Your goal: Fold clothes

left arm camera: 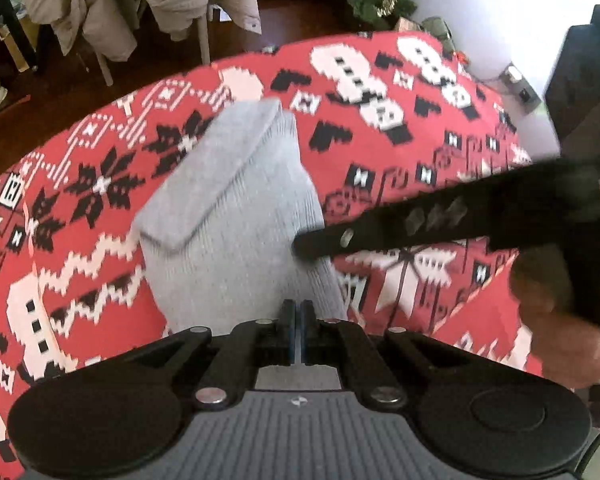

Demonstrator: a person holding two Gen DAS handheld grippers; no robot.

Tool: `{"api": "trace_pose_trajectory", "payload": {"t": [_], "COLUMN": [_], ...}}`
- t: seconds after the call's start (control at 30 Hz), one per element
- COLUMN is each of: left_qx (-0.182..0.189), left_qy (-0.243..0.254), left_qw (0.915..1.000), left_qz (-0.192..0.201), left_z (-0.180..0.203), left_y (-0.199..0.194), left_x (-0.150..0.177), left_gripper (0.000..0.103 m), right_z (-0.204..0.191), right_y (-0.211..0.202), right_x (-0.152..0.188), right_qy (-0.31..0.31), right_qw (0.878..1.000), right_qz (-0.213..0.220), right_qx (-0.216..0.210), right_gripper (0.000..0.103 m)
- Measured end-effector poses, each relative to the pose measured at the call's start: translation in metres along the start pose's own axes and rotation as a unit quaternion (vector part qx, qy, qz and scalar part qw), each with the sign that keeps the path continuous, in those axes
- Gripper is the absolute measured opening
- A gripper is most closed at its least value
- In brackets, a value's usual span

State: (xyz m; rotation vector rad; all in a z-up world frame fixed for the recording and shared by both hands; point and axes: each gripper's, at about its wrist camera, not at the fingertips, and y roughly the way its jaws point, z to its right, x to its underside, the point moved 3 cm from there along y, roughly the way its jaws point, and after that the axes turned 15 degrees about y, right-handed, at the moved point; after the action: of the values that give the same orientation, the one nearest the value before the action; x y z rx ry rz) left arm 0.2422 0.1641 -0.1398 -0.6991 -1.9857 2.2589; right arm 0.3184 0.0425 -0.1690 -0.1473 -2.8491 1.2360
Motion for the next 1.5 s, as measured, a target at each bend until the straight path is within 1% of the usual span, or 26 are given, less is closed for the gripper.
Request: {"api": "trace_pose_trajectory", "payload": {"t": [0.07, 0.13, 0.3, 0.43, 0.57, 0.73, 0.83, 0.9, 0.93, 1.0, 1.07, 1.17, 1.2, 1.37, 1.4, 1.43, 1.5], "left_qx": [0.002, 0.007, 0.005, 0.005, 0.002, -0.003, 0.000, 0.011, 0.021, 0.038, 0.041, 0.024, 0.015, -0.019, -0.024, -0.029, -0.038], "left_qy": [0.010, 0.013, 0.012, 0.017, 0.022, 0.032, 0.028, 0.015, 0.000, -0.029, -0.038, -0.027, -0.023, -0.018, -0.017, -0.016, -0.032], "left_qw": [1.0000, 0.9999, 0.9999, 0.9998, 0.9997, 0.9992, 0.9985, 0.9975, 0.9966, 0.9932, 0.9891, 0.9834, 0.9815, 0.9736, 0.9727, 0.9734, 0.9739], "left_qz": [0.001, 0.003, 0.004, 0.004, 0.005, 0.025, 0.048, 0.068, 0.080, 0.106, 0.136, 0.178, 0.189, 0.227, 0.230, 0.227, 0.221], "left_z": [0.005, 0.010, 0.019, 0.026, 0.028, 0.031, 0.035, 0.036, 0.036, 0.035, 0.038, 0.047, 0.050, 0.068, 0.073, 0.078, 0.085], "left_y": [-0.002, -0.004, -0.008, -0.012, -0.013, -0.015, -0.017, -0.020, -0.022, -0.028, -0.035, -0.048, -0.052, -0.079, -0.085, -0.093, -0.106], "left_x": [0.005, 0.012, 0.028, 0.041, 0.059, 0.088, 0.105, 0.116, 0.121, 0.129, 0.134, 0.145, 0.150, 0.184, 0.191, 0.195, 0.201], "left_gripper": [0.002, 0.002, 0.002, 0.002, 0.002, 0.002, 0.002, 0.002, 0.002, 0.002, 0.002, 0.002, 0.002, 0.002, 0.002, 0.002, 0.003], "right_z": [0.002, 0.004, 0.012, 0.009, 0.018, 0.026, 0.028, 0.030, 0.031, 0.032, 0.031, 0.030, 0.032, 0.041, 0.042, 0.040, 0.036], "right_y": [0.009, 0.004, -0.012, -0.024, -0.023, -0.025, -0.036, -0.047, -0.052, -0.061, -0.068, -0.081, -0.085, -0.106, -0.111, -0.118, -0.133], "right_x": [0.015, 0.028, 0.063, 0.080, 0.098, 0.126, 0.140, 0.146, 0.149, 0.151, 0.156, 0.167, 0.175, 0.216, 0.224, 0.232, 0.248], "right_qy": [-0.013, -0.018, -0.021, -0.027, -0.017, -0.033, -0.053, -0.065, -0.070, -0.085, -0.107, -0.136, -0.145, -0.185, -0.190, -0.181, -0.164], "right_qw": [1.000, 0.999, 0.998, 0.999, 0.999, 0.998, 0.997, 0.997, 0.996, 0.994, 0.991, 0.984, 0.981, 0.963, 0.960, 0.961, 0.963], "right_qz": [-0.016, -0.019, -0.039, -0.030, -0.032, -0.020, 0.006, 0.026, 0.036, 0.055, 0.076, 0.114, 0.127, 0.192, 0.202, 0.204, 0.208], "right_qx": [0.020, 0.022, 0.035, 0.036, 0.040, 0.045, 0.048, 0.043, 0.039, 0.034, 0.028, 0.016, 0.019, 0.038, 0.042, 0.043, 0.046], "right_gripper": [0.002, 0.002, 0.004, 0.006, 0.006, 0.006, 0.008, 0.008, 0.008, 0.009, 0.010, 0.013, 0.016, 0.016, 0.015, 0.015, 0.014]}}
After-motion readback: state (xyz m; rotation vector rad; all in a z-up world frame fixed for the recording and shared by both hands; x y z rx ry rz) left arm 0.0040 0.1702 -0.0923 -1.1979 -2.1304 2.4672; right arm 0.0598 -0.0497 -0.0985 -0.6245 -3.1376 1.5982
